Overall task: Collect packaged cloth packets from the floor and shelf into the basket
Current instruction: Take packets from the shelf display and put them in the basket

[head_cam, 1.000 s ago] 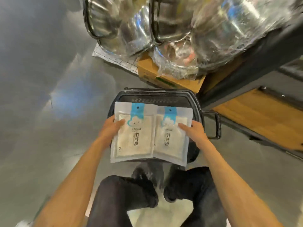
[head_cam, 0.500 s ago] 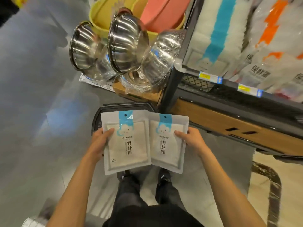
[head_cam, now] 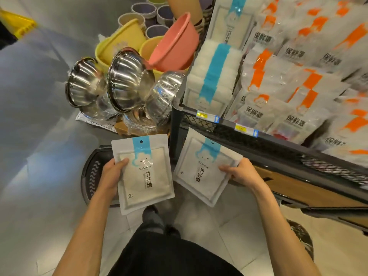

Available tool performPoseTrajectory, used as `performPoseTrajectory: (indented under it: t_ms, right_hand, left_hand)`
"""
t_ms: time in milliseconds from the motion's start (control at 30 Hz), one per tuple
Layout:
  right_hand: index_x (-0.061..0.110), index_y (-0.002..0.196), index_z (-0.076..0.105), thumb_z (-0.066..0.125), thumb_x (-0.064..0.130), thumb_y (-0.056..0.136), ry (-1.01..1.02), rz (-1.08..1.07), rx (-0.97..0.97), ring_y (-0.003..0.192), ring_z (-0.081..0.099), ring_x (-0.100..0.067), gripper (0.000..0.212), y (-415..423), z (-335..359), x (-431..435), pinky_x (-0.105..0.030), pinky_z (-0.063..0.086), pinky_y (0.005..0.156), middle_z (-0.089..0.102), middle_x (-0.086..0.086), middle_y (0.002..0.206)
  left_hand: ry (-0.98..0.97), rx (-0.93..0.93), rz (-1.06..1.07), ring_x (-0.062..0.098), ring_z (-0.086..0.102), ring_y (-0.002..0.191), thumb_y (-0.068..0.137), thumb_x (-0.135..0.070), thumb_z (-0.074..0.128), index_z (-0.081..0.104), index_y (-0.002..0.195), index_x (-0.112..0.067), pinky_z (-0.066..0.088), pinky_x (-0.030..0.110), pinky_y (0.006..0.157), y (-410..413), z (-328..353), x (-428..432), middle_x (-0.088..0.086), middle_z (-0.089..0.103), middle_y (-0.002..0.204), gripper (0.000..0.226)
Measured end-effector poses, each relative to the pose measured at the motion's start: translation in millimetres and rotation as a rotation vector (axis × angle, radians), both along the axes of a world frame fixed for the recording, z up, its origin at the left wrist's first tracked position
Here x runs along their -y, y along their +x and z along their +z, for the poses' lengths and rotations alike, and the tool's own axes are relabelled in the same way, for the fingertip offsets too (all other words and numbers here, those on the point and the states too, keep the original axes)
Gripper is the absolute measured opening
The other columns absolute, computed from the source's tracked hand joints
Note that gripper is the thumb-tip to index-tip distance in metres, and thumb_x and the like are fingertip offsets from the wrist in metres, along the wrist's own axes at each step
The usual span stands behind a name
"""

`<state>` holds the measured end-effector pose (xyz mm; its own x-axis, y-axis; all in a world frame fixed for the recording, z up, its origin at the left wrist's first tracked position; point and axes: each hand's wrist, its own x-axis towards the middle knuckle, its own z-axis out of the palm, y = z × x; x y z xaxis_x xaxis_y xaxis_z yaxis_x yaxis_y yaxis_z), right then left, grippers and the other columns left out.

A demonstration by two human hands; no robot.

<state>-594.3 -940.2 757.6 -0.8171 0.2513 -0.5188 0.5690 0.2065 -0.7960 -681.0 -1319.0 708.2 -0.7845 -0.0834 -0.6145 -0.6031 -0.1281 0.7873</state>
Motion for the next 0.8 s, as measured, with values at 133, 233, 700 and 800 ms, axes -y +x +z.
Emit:
performPoseTrajectory:
  t_ms: [133,233,700,800]
  right_hand:
    - [0.017,0.105,0.07,0.078,0.008,0.083,0.067,-0.046,-0.114,0.066,0.062,0.011,0.025,-15.9,19.0,-24.1,-0.008,0.047,0.052,0.07,0.012,0.088]
    - [0.015,0.111,0.074,0.081,0.012,0.08,0.094,-0.037,-0.163,0.082,0.067,0.003,0.032,-39.3,30.5,-39.5,-0.017,0.056,0.071,0.074,0.01,0.097]
    - [0.017,0.073,0.07,0.082,0.007,0.078,0.169,-0.138,-0.397,0.07,0.072,-0.011,0.016,-187.4,75.3,-66.3,-0.026,0.06,0.062,0.075,0.002,0.074]
    - [0.017,0.073,0.071,0.082,0.01,0.079,0.21,-0.108,-0.433,0.064,0.07,-0.008,0.014,-207.8,74.9,-69.6,-0.022,0.056,0.057,0.073,0.006,0.068]
  left_hand:
    - [0.001,-0.032,0.004,0.017,0.073,0.087,0.098,-0.011,0.06,0.068,0.105,-0.018,0.058,0.035,0.073,-16.1,6.8,-18.6,0.004,0.075,0.101,0.013]
    - [0.03,-0.042,-0.001,0.022,0.072,0.094,0.098,-0.009,0.06,0.07,0.106,-0.017,0.058,0.04,0.081,-30.8,11.4,-29.3,0.006,0.076,0.102,0.015]
    - [0.069,-0.149,-0.007,0.025,0.073,0.092,0.098,-0.01,0.059,0.068,0.111,-0.01,0.058,0.041,0.081,-151.2,32.2,-48.8,0.011,0.076,0.105,0.015]
    - [0.078,-0.157,-0.016,0.025,0.072,0.095,0.098,-0.009,0.059,0.069,0.112,-0.012,0.058,0.04,0.081,-171.6,33.2,-54.7,0.011,0.076,0.107,0.017]
